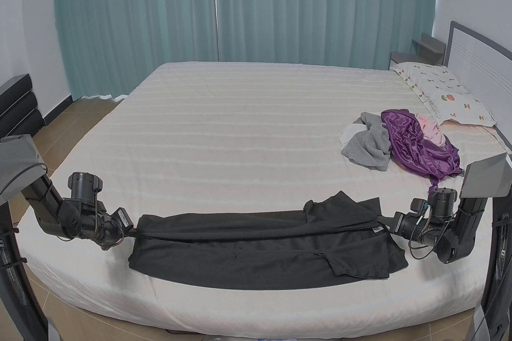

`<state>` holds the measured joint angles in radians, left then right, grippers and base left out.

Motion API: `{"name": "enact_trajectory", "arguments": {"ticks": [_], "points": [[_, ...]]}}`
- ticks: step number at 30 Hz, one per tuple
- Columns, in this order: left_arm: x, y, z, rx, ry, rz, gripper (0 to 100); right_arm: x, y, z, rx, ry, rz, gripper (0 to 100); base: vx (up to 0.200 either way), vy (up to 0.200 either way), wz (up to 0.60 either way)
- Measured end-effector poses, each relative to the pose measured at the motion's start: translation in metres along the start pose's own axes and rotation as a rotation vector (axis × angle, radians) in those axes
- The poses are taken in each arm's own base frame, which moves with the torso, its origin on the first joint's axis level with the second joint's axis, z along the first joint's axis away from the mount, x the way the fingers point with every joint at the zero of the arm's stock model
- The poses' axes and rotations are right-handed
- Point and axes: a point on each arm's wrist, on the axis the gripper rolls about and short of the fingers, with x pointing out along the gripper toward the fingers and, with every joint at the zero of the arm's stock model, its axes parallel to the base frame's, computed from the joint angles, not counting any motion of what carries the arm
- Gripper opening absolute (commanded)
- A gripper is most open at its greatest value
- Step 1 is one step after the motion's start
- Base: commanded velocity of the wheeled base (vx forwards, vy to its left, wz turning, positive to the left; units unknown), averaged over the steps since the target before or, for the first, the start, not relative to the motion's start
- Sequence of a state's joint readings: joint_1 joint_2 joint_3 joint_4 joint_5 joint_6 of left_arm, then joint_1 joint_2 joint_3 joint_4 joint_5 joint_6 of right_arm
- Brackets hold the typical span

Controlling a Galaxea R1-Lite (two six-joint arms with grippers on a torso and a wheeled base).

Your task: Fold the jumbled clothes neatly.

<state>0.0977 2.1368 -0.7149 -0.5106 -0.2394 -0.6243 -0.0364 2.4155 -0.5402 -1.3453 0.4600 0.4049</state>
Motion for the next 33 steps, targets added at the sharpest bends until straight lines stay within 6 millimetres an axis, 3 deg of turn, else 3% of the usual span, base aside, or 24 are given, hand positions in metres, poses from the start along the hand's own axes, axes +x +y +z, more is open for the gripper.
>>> {"name": "enact_trajectory", "arguments": {"ticks": [7, 18, 19, 20, 21, 27, 33], "points": [[-0.010, -0.006, 0.004, 0.007, -0.030, -0.022, 0, -0.007, 0.003, 0.005, 0.014, -0.016, 0.000, 0, 0.000, 0.000, 0.00], [-0.006, 0.002, -0.007, 0.006, 0.014, 0.009, 0, -0.012, 0.001, -0.011, -0.002, 0.022, -0.014, 0, 0.000, 0.000, 0.00], [-0.005, 0.003, -0.008, 0.005, 0.019, 0.013, 0, -0.011, 0.000, -0.012, -0.005, 0.027, -0.016, 100, 0.000, 0.000, 0.00], [-0.004, 0.004, -0.009, 0.004, 0.025, 0.016, 0, -0.011, 0.000, -0.014, -0.009, 0.033, -0.018, 100, 0.000, 0.000, 0.00], [-0.003, 0.005, -0.010, 0.003, 0.029, 0.018, 100, -0.011, -0.001, -0.016, -0.016, 0.039, -0.020, 100, 0.000, 0.000, 0.00], [-0.001, 0.006, -0.012, -0.007, 0.039, 0.024, 100, -0.011, -0.001, -0.016, -0.021, 0.034, -0.012, 100, 0.000, 0.000, 0.00], [-0.004, 0.002, -0.005, -0.034, 0.014, 0.005, 100, -0.011, 0.005, 0.003, 0.046, -0.033, 0.019, 100, 0.000, 0.000, 0.00]]}}
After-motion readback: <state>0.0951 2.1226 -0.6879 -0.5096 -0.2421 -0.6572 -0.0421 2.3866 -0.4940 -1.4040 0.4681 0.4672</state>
